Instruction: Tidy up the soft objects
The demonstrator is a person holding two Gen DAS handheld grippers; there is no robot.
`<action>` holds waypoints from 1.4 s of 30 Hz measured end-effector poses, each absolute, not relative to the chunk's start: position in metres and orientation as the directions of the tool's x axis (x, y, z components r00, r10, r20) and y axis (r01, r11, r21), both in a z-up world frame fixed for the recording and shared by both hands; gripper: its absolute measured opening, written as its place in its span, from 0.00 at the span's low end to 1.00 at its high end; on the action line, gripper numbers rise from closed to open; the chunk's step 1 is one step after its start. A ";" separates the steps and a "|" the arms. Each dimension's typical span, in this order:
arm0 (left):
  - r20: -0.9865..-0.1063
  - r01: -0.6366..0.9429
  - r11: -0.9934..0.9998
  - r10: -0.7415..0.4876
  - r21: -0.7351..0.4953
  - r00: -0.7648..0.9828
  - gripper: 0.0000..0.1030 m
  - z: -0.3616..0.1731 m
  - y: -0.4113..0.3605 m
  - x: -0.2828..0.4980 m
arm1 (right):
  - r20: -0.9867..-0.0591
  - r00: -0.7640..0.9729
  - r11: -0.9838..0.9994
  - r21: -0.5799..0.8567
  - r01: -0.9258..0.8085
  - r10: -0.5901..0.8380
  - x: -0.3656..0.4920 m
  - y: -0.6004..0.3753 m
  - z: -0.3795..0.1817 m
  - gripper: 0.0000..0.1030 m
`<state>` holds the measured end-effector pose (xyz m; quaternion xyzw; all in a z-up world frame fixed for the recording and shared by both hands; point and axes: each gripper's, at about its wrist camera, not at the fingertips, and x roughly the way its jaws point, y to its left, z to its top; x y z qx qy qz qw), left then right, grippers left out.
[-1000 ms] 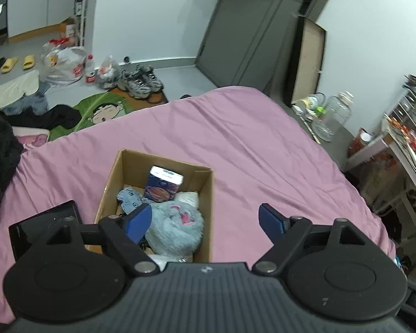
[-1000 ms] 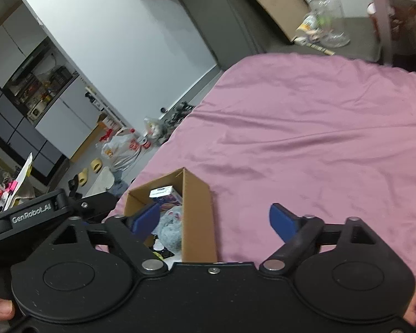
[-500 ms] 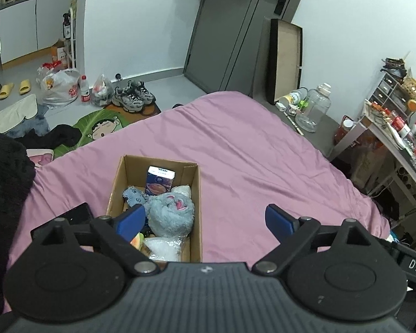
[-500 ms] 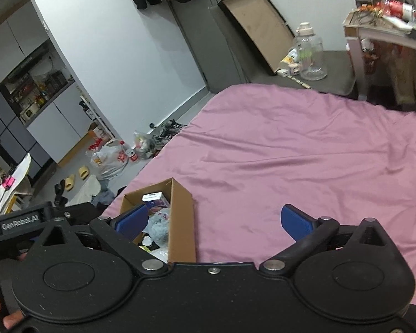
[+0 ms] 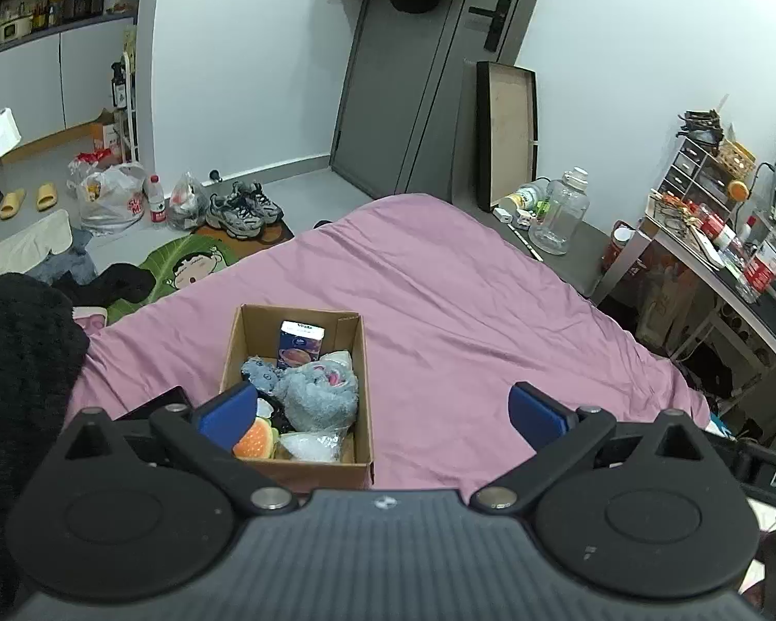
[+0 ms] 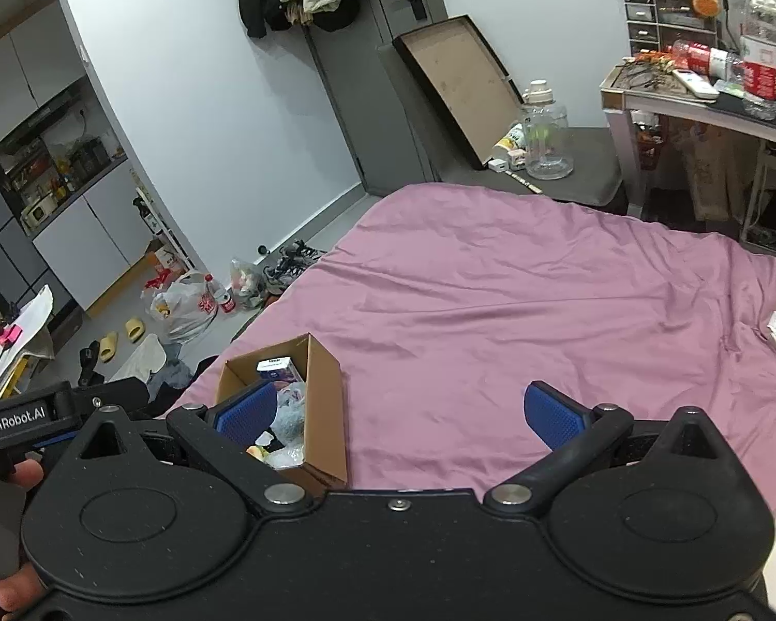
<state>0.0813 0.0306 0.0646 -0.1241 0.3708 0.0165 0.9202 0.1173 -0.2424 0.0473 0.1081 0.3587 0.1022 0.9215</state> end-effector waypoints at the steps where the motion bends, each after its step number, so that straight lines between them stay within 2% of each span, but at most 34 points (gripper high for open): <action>1: -0.683 -0.117 0.970 -0.063 -0.214 0.727 1.00 0.066 0.030 0.077 | -0.635 0.726 0.956 0.270 -0.110 0.263 0.113 -0.244 0.049 1.00; 9: -0.674 -0.097 0.972 -0.075 -0.214 0.735 1.00 0.072 0.028 0.049 | -0.623 0.747 0.965 0.243 -0.099 0.234 0.083 -0.250 0.065 1.00; 17: -0.679 -0.086 0.985 -0.042 -0.153 0.733 1.00 0.074 0.021 0.017 | -0.618 0.755 0.972 0.209 -0.110 0.219 0.057 -0.252 0.073 1.00; 42: -0.685 -0.039 0.996 -0.029 -0.084 0.728 1.00 0.066 0.007 -0.021 | -0.663 0.726 0.983 0.150 -0.109 0.182 0.024 -0.255 0.055 1.00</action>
